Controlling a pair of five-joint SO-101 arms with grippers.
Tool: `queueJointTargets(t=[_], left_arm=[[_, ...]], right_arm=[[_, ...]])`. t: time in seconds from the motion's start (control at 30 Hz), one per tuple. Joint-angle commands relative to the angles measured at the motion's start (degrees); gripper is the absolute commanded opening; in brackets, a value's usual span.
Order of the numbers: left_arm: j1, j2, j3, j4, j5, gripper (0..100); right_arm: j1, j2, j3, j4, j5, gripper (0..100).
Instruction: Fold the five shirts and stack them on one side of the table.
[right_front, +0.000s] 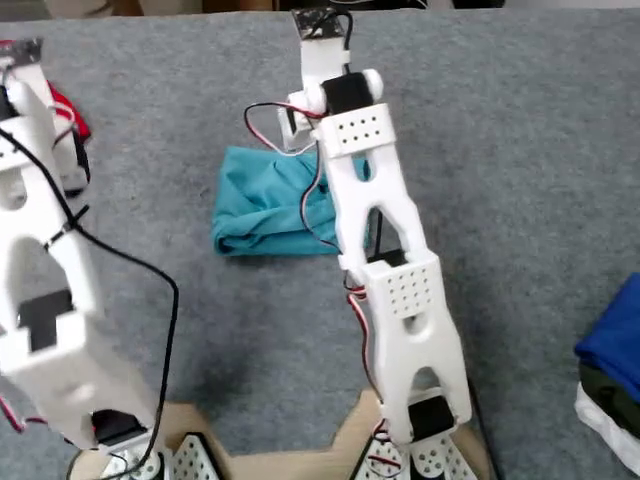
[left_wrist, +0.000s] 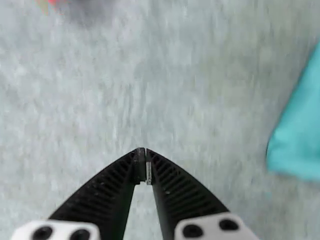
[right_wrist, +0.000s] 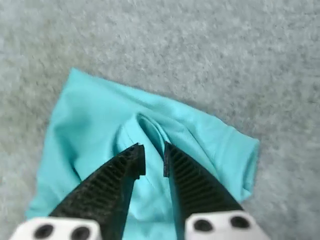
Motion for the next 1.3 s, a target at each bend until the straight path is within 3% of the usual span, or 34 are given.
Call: queueJointTargets(t=[0.0, 0.27, 0.5, 0.8, 0.9, 1.27], left_arm=[[-0.4, -9.6, 10.6, 0.5, -0.9, 2], [-4.0, -13.3, 18.5, 0.5, -0.9, 2], [-4.3, -13.1, 19.8, 0.5, -0.5, 2], [-4.0, -13.0, 19.7, 0.5, -0.8, 2], [-4.0, -13.0, 19.7, 0.5, -0.8, 2], [-4.4, -13.0, 21.6, 0.5, -0.8, 2]], right_arm=[[-1.6, 1.6, -0.6, -3.8, -1.8, 8.0], [-2.9, 7.9, -0.7, -11.2, -1.8, 8.0], [-2.7, 10.5, -0.7, -11.1, -1.8, 8.0], [-1.6, 10.2, -0.7, -4.1, -1.8, 7.5], [0.2, 10.2, -1.5, -2.9, -1.8, 1.8], [5.6, 10.2, -16.6, 2.3, -1.8, 0.6]])
